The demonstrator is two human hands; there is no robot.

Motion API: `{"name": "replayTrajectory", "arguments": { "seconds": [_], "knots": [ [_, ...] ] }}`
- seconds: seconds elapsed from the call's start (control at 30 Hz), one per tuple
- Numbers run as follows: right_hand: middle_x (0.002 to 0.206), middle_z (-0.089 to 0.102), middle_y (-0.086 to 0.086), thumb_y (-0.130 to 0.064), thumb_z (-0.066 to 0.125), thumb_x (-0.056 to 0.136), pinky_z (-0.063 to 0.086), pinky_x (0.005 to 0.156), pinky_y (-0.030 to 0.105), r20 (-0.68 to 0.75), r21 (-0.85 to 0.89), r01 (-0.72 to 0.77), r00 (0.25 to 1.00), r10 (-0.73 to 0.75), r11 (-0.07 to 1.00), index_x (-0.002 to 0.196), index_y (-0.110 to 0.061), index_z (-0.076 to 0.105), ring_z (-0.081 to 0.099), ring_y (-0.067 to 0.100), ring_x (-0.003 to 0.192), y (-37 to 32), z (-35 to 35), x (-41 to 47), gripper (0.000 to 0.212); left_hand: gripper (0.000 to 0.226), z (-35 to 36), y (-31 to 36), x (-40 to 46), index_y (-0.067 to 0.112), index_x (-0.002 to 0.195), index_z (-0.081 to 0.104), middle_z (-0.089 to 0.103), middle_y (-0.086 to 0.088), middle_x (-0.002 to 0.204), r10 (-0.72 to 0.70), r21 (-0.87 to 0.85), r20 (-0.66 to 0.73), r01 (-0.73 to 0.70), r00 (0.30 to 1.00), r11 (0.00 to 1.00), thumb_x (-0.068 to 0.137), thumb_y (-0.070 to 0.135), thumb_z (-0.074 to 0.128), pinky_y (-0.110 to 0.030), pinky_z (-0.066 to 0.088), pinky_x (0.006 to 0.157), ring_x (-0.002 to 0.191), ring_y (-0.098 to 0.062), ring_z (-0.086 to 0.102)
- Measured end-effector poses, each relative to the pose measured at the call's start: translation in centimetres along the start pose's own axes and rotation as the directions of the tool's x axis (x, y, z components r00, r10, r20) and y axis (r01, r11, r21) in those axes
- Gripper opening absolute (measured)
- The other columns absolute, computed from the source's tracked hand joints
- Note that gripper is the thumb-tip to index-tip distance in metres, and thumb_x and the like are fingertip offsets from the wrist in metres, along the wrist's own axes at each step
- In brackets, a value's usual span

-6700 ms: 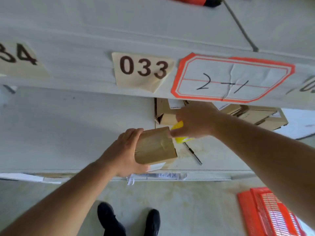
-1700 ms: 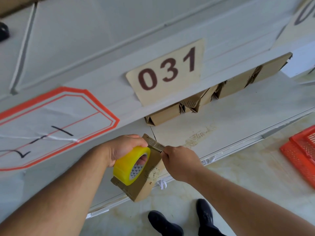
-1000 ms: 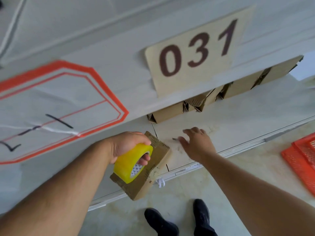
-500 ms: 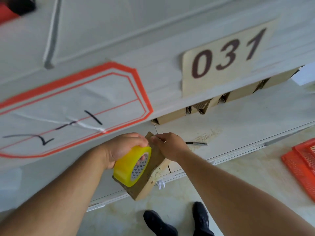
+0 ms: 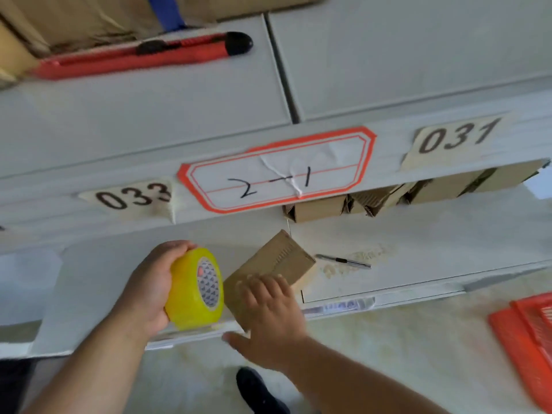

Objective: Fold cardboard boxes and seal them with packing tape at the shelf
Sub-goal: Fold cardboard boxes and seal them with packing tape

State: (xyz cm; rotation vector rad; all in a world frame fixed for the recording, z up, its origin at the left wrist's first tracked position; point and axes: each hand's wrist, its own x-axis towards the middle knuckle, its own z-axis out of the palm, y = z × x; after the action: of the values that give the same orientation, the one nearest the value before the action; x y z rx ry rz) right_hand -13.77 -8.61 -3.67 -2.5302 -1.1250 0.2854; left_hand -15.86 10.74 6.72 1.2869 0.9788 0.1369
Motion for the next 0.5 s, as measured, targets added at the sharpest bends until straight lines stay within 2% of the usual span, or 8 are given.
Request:
{"name": "replayTrajectory", "arguments": {
  "seconds": [0.07, 0.13, 0.23, 0.27, 0.33, 0.4, 0.43, 0.5],
  "knots": [
    [0.161, 0.041, 0.010, -0.061, 0.055, 0.089, 0.009, 0.127, 0.056, 0.106, -0.126, 0.049, 0.994, -0.036, 0.991, 0.153, -0.017, 0.046, 0.030, 0.035, 0.152, -0.2, 1.6, 0.2, 0.078, 0.018, -0.7, -0.1, -1.1, 0.021, 0.090, 0.069, 0.070, -0.003, 0.089, 0.053, -0.033, -0.085, -0.056, 0.995, 0.998, 0.100, 0.016, 0.056, -0.037, 0.052, 0.079, 0.085, -0.025, 0.066],
    [0.158, 0.048, 0.008, -0.047, 0.059, 0.086, 0.017, 0.124, 0.054, 0.128, -0.192, 0.106, 0.988, -0.082, 0.976, 0.148, -0.020, 0.057, 0.037, 0.032, 0.151, 1.2, 1.5, 0.3, 0.068, 0.018, -1.3, -0.1, -2.2, 0.022, 0.090, 0.067, 0.070, -0.002, 0.090, 0.099, -0.040, -0.131, -0.105, 0.986, 0.994, 0.100, 0.013, 0.055, -0.037, 0.052, 0.079, 0.086, -0.025, 0.065],
    [0.150, 0.058, 0.001, -0.040, 0.058, 0.079, 0.044, 0.115, 0.047, 0.137, -0.224, 0.279, 0.958, -0.254, 0.934, 0.139, -0.021, 0.067, 0.049, 0.022, 0.144, 5.2, -0.4, -0.2, 0.063, 0.019, -1.9, -0.1, -3.6, 0.026, 0.089, 0.068, 0.071, -0.004, 0.099, 0.162, -0.006, -0.160, -0.165, 0.974, 0.986, 0.098, 0.012, 0.058, -0.048, 0.052, 0.089, 0.096, -0.029, 0.065],
    [0.152, 0.056, 0.000, -0.042, 0.061, 0.078, 0.047, 0.113, 0.045, 0.168, -0.235, 0.319, 0.944, -0.285, 0.918, 0.140, -0.021, 0.065, 0.048, 0.020, 0.145, 6.3, -1.6, -0.5, 0.066, 0.018, -1.9, -0.2, -4.1, 0.028, 0.089, 0.068, 0.072, -0.006, 0.104, 0.181, 0.008, -0.164, -0.182, 0.970, 0.983, 0.097, 0.014, 0.060, -0.051, 0.052, 0.092, 0.098, -0.029, 0.065],
    [0.163, 0.042, -0.002, -0.045, 0.061, 0.088, 0.037, 0.122, 0.042, 0.214, -0.170, 0.319, 0.936, -0.281, 0.932, 0.154, -0.021, 0.050, 0.033, 0.017, 0.154, 7.1, -4.3, -1.0, 0.071, 0.011, -1.5, -0.5, -5.3, 0.030, 0.098, 0.067, 0.074, -0.006, 0.113, 0.215, 0.027, -0.168, -0.214, 0.962, 0.977, 0.091, 0.022, 0.067, -0.053, 0.051, 0.097, 0.103, -0.030, 0.067],
    [0.161, 0.044, -0.007, -0.057, 0.056, 0.095, 0.036, 0.122, 0.038, 0.249, 0.198, 0.029, 0.965, -0.079, 0.980, 0.156, -0.030, 0.042, 0.041, 0.017, 0.149, 5.1, -7.1, -1.6, 0.068, 0.029, -0.5, -1.1, -6.5, 0.033, 0.111, 0.062, 0.075, 0.002, 0.112, 0.264, 0.084, -0.170, -0.253, 0.949, 0.964, 0.082, 0.034, 0.068, -0.049, 0.052, 0.100, 0.109, -0.024, 0.068],
    [0.147, 0.057, -0.007, -0.066, 0.058, 0.090, 0.045, 0.113, 0.039, 0.280, 0.453, -0.154, 0.960, 0.024, 0.878, 0.146, -0.033, 0.050, 0.056, 0.016, 0.134, 3.3, -8.6, -1.9, 0.065, 0.034, 0.3, -1.3, -7.3, 0.035, 0.114, 0.060, 0.074, 0.006, 0.111, 0.301, 0.117, -0.167, -0.284, 0.939, 0.952, 0.082, 0.036, 0.067, -0.043, 0.051, 0.100, 0.110, -0.018, 0.067],
    [0.120, 0.073, -0.003, -0.073, 0.068, 0.081, 0.055, 0.098, 0.040, 0.350, 0.834, -0.355, 0.932, 0.093, 0.421, 0.126, -0.025, 0.062, 0.071, 0.016, 0.108, 0.1, -10.6, -2.3, 0.066, 0.035, 2.4, -1.8, -8.9, 0.037, 0.122, 0.054, 0.072, 0.010, 0.113, 0.370, 0.160, -0.130, -0.349, 0.920, 0.923, 0.090, 0.032, 0.068, -0.032, 0.048, 0.098, 0.111, -0.008, 0.065]
  ]
}}
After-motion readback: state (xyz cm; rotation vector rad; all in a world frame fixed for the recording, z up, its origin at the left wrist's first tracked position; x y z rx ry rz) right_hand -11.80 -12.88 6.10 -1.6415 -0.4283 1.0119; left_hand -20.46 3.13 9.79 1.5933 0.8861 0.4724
